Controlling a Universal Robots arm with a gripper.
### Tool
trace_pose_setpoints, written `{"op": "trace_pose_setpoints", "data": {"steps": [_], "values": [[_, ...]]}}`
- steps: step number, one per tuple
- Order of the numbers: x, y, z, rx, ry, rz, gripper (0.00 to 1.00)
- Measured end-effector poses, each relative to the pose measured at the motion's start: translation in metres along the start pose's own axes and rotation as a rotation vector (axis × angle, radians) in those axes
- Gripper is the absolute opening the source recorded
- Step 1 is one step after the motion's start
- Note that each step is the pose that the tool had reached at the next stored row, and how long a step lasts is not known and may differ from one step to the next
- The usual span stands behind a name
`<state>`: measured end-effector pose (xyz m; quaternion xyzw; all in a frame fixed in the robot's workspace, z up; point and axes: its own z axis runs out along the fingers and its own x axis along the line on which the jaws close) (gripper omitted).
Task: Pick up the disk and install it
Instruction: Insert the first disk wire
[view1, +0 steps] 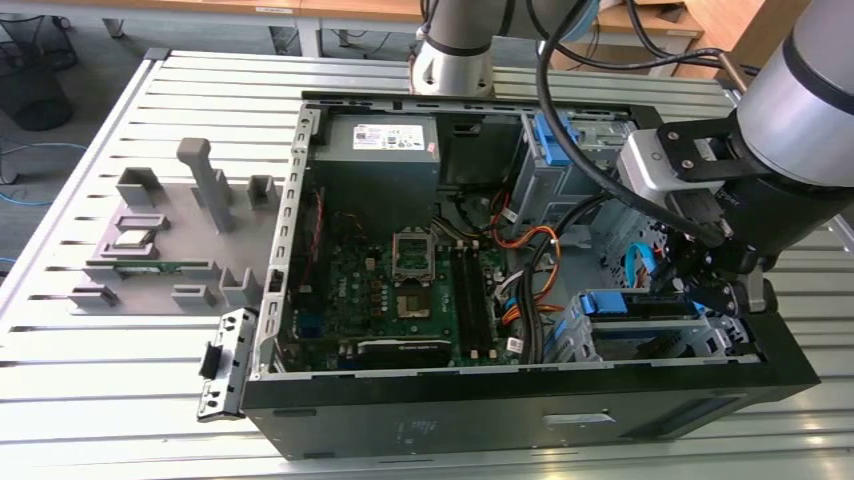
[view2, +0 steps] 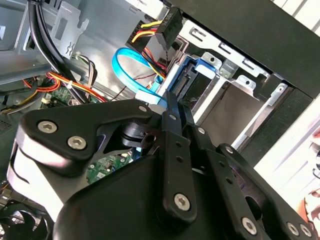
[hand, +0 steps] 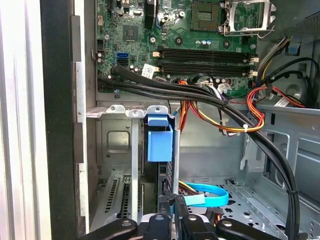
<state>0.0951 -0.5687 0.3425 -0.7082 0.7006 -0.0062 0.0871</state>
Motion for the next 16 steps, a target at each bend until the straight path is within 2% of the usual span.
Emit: {"op": "trace_pose_setpoints", "data": {"steps": [4, 10, 13, 16], "values": [[0.0, 0.0012, 0.0003, 0.0025, -0.0016, 0.0, 0.16], [0.0007, 0.007, 0.001, 0.0187, -0.0091, -0.001, 0.16], [0.0021, 0.0073, 0.0028, 0.0196, -0.0099, -0.001, 0.16], [0.0034, 0.0075, 0.0034, 0.0215, -0.0189, 0.0, 0.16]]}}
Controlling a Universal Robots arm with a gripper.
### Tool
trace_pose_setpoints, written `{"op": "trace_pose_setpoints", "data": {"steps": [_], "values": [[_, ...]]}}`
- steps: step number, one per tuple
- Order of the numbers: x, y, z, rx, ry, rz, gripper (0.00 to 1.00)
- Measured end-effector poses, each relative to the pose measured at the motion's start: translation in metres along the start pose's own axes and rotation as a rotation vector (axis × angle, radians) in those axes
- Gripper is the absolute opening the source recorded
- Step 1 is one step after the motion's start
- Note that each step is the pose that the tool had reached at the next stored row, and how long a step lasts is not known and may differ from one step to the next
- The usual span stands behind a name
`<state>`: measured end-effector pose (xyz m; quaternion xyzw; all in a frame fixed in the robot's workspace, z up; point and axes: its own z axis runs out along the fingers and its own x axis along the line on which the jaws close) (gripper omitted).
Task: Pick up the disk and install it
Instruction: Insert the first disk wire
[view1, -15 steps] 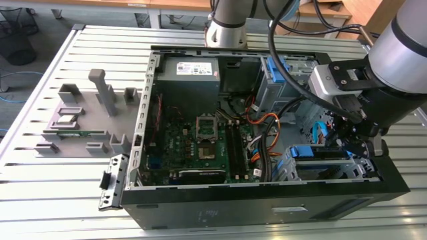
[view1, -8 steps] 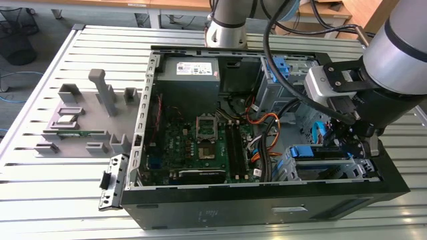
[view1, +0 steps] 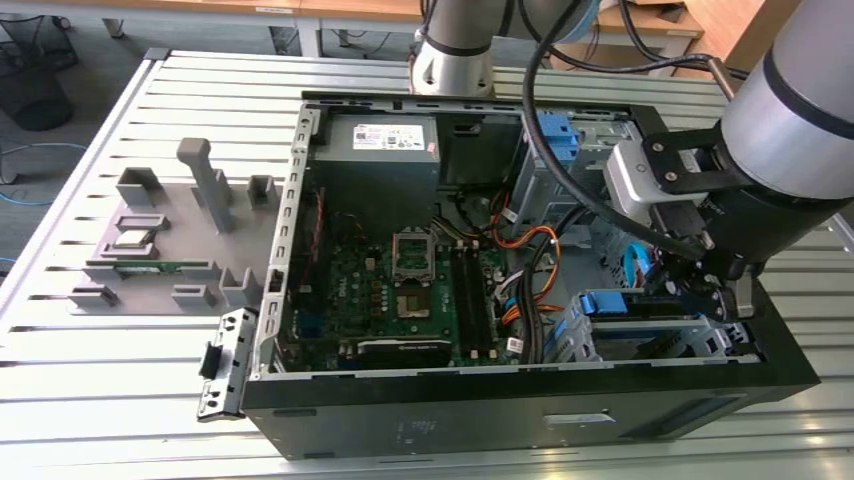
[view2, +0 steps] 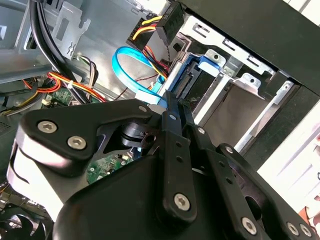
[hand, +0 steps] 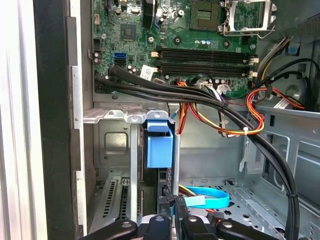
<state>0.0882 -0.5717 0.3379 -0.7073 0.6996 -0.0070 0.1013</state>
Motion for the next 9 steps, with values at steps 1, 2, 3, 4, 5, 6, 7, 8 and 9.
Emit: {"op": "trace_pose_setpoints", "data": {"steps": [1, 2, 3, 4, 5, 6, 7, 8, 9], "values": [[0.0004, 0.0001, 0.0001, 0.0005, -0.0032, 0.001, 0.16], [0.0008, 0.0002, 0.0002, 0.0012, -0.0084, 0.001, 0.16], [0.0012, 0.0002, 0.0001, 0.0017, -0.0123, 0.002, 0.16], [0.0016, 0.0003, 0.0001, 0.0021, -0.0156, 0.002, 0.16], [0.0022, 0.0003, 0.0001, 0.0024, -0.0193, 0.003, 0.16], [0.003, 0.0004, 0.0001, 0.0027, -0.0223, 0.003, 0.16], [0.0039, 0.0004, 0.0, 0.0029, -0.025, 0.004, 0.16], [0.0048, 0.0004, -0.0001, 0.003, -0.0273, 0.004, 0.16], [0.0057, 0.0004, -0.0002, 0.0032, -0.0292, 0.004, 0.16]]}}
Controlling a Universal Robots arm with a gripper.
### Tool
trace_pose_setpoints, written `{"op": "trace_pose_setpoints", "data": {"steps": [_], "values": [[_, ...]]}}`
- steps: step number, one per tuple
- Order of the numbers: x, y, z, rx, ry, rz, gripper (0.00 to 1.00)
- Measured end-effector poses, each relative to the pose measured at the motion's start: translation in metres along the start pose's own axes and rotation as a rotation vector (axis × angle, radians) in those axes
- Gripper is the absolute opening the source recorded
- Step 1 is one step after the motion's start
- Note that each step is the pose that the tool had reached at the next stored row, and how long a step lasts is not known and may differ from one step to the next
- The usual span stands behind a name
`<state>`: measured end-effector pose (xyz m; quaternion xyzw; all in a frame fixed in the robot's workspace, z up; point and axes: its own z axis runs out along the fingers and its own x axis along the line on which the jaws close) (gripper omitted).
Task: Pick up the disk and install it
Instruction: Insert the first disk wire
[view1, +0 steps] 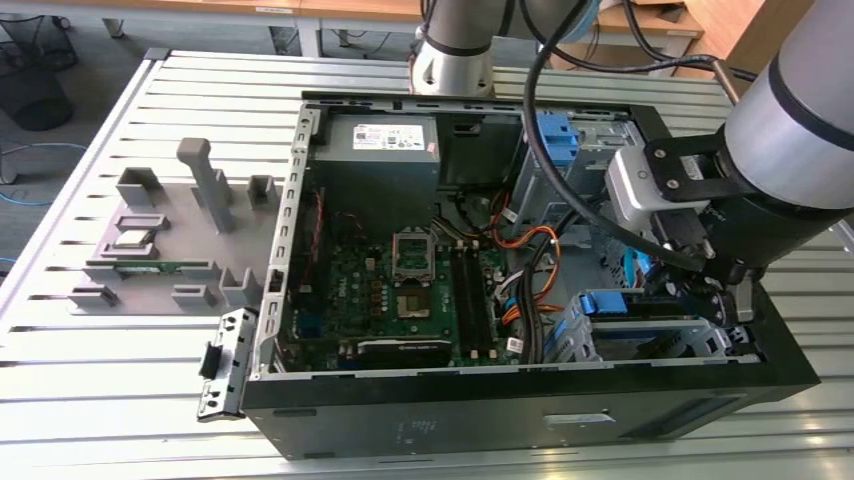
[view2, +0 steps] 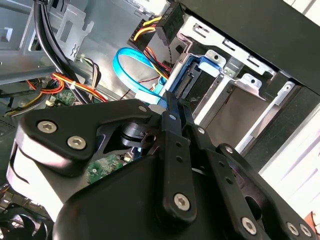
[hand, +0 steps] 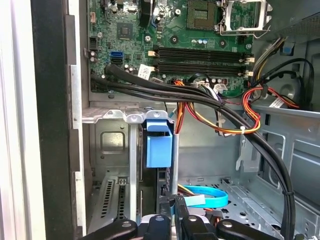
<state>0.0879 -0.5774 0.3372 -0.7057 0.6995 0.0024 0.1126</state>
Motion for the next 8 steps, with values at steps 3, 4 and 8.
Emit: {"op": "trace_pose_setpoints", "data": {"steps": [3, 4, 8], "values": [[0.0019, 0.0001, -0.0001, 0.0004, -0.0055, 0.001, 0.16], [0.0023, 0.0002, 0.0, 0.0004, -0.0066, 0.001, 0.16], [0.0041, 0.0012, 0.001, 0.0006, -0.0144, 0.002, 0.16]]}}
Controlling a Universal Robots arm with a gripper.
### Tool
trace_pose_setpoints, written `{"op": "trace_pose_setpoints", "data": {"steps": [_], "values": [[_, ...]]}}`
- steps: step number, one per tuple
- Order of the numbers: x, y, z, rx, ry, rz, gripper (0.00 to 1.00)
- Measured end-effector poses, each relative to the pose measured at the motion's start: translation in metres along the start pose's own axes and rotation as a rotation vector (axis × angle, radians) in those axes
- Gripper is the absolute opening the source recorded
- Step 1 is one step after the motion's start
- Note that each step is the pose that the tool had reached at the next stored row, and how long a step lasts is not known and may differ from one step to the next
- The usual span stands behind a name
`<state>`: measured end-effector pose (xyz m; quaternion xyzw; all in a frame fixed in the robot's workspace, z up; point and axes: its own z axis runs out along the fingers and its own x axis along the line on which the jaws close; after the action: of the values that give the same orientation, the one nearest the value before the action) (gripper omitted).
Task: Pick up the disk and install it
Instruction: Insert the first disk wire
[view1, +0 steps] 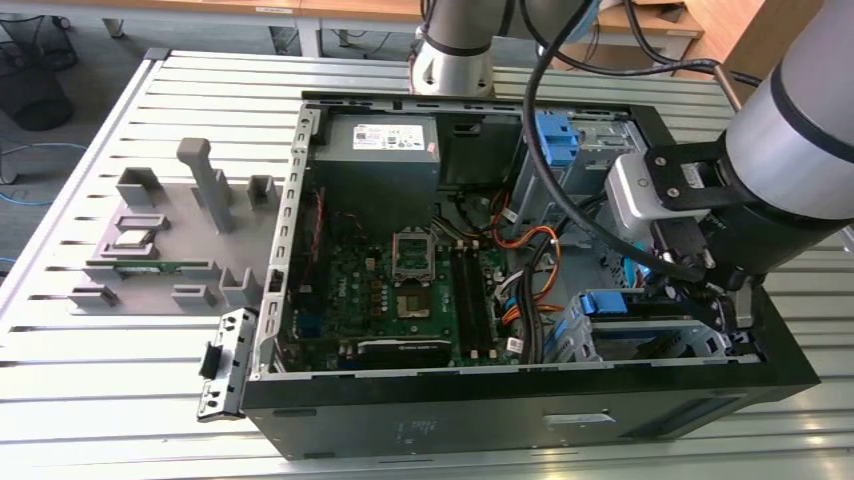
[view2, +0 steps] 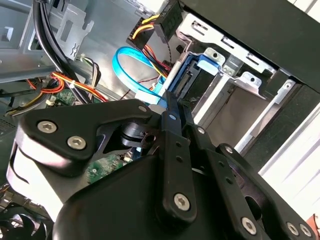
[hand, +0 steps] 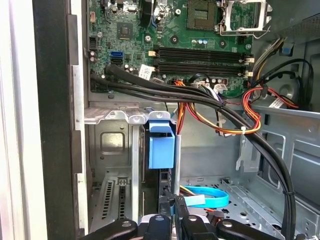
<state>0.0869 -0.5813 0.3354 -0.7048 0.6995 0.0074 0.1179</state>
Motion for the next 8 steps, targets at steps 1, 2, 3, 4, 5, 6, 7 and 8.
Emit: {"op": "trace_pose_setpoints", "data": {"steps": [1, 2, 3, 4, 5, 6, 7, 8], "values": [[0.0004, 0.0001, 0.0001, 0.0002, -0.0036, 0.0, 0.16], [0.0008, 0.0002, 0.0003, 0.0004, -0.0077, 0.001, 0.16], [0.0011, 0.0003, 0.0003, 0.0007, -0.0124, 0.002, 0.16], [0.0014, 0.0003, 0.0004, 0.001, -0.0166, 0.002, 0.16], [0.0016, 0.0003, 0.0006, 0.0012, -0.0184, 0.002, 0.16], [0.0019, 0.0003, 0.0007, 0.0013, -0.0192, 0.003, 0.16], [0.0021, 0.0003, 0.0008, 0.0013, -0.0197, 0.002, 0.16], [0.0024, 0.0004, 0.0009, 0.0014, -0.0201, 0.002, 0.16]]}}
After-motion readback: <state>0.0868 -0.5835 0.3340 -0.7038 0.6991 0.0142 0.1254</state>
